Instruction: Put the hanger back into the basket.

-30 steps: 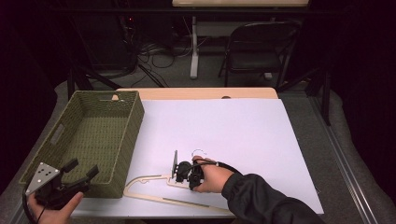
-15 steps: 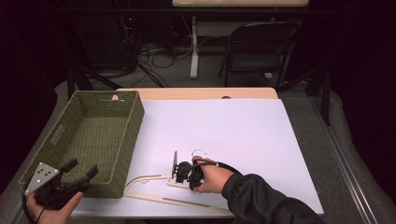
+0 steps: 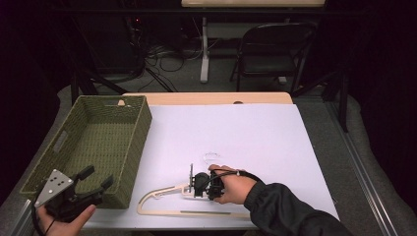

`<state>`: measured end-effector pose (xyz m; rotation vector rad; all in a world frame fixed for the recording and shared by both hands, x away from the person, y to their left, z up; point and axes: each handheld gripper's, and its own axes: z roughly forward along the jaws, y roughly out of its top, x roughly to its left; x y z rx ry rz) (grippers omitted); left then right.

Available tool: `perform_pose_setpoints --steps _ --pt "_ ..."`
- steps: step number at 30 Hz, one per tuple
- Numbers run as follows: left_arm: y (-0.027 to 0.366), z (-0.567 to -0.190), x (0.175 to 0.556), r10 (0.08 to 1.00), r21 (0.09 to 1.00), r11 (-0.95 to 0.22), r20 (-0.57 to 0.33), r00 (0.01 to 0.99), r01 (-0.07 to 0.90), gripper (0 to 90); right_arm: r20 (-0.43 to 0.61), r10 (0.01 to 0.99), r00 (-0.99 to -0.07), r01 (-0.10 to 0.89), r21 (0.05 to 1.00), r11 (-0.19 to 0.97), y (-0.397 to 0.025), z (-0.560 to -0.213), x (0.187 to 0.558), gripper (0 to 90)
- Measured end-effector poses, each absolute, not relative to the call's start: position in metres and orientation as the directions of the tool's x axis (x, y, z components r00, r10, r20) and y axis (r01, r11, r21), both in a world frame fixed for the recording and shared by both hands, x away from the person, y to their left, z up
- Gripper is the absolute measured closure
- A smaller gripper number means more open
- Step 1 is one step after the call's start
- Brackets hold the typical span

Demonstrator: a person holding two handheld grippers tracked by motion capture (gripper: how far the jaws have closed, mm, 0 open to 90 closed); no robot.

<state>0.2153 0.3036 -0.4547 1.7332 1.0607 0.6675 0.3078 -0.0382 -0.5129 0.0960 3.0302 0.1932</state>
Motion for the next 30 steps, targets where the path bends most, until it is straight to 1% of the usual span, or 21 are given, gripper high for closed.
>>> perform_pose_setpoints --steps 1,3,4,5,6,8,12,17,18,19,20,21,25,28,30 --pt "0.304 -0.455 0.215 0.881 0.921 -0.160 -0.029 0.472 0.355 28.9 -0.099 0.069 -0.993 0.056 0.130 0.990 -0.038 -0.513 0.308 85.3" --pt "0.292 -0.454 0.216 0.863 0.913 -0.185 -0.025 0.504 0.362 29.6 -0.121 0.046 -0.992 0.030 0.136 0.990 -0.043 -0.511 0.306 85.3" --pt "0.279 -0.454 0.218 0.840 0.904 -0.210 -0.027 0.541 0.372 31.2 -0.139 0.030 -0.990 0.011 0.136 0.991 -0.047 -0.510 0.304 85.3" --pt "0.279 -0.454 0.218 0.840 0.904 -0.210 -0.027 0.541 0.372 31.8 -0.139 0.030 -0.990 0.011 0.136 0.991 -0.047 -0.510 0.304 85.3" --pt "0.272 -0.455 0.220 0.829 0.899 -0.223 -0.029 0.559 0.377 32.2 -0.162 0.014 -0.987 -0.008 0.139 0.990 -0.049 -0.509 0.302 85.3" --pt "0.259 -0.457 0.223 0.806 0.889 -0.250 -0.028 0.591 0.384 32.7 -0.171 0.009 -0.985 -0.014 0.138 0.990 -0.050 -0.509 0.301 85.3" --pt "0.233 -0.463 0.236 0.768 0.862 -0.287 -0.053 0.639 0.417 34.2 -0.211 -0.019 -0.977 -0.052 0.153 0.987 -0.054 -0.506 0.297 85.3" --pt "0.213 -0.471 0.248 0.739 0.830 -0.330 -0.069 0.670 0.449 34.5 -0.233 -0.026 -0.972 -0.065 0.160 0.985 -0.056 -0.504 0.296 85.3" --pt "0.202 -0.476 0.257 0.703 0.813 -0.355 -0.094 0.705 0.462 37.6 -0.245 -0.027 -0.969 -0.070 0.167 0.984 -0.056 -0.503 0.295 85.3" --pt "0.202 -0.476 0.257 0.703 0.813 -0.355 -0.094 0.705 0.462 40.7 -0.245 -0.027 -0.969 -0.070 0.167 0.984 -0.056 -0.503 0.295 85.3" --pt "0.198 -0.477 0.261 0.692 0.805 -0.366 -0.101 0.715 0.467 40.5 -0.247 -0.029 -0.968 -0.073 0.169 0.983 -0.057 -0.503 0.295 85.3" --pt "0.185 -0.483 0.270 0.681 0.775 -0.414 -0.084 0.727 0.478 40.6 -0.251 -0.033 -0.967 -0.078 0.172 0.982 -0.057 -0.502 0.296 85.3" --pt "0.169 -0.490 0.282 0.654 0.744 -0.449 -0.103 0.749 0.495 40.6 -0.258 -0.036 -0.965 -0.083 0.174 0.981 -0.057 -0.501 0.295 85.3" --pt "0.154 -0.497 0.292 0.646 0.711 -0.496 -0.083 0.759 0.499 40.7 -0.259 -0.037 -0.965 -0.084 0.173 0.981 -0.057 -0.502 0.295 85.3" --pt "0.146 -0.501 0.298 0.632 0.696 -0.512 -0.092 0.769 0.503 43.9 -0.260 -0.038 -0.965 -0.084 0.171 0.982 -0.057 -0.501 0.295 85.3"
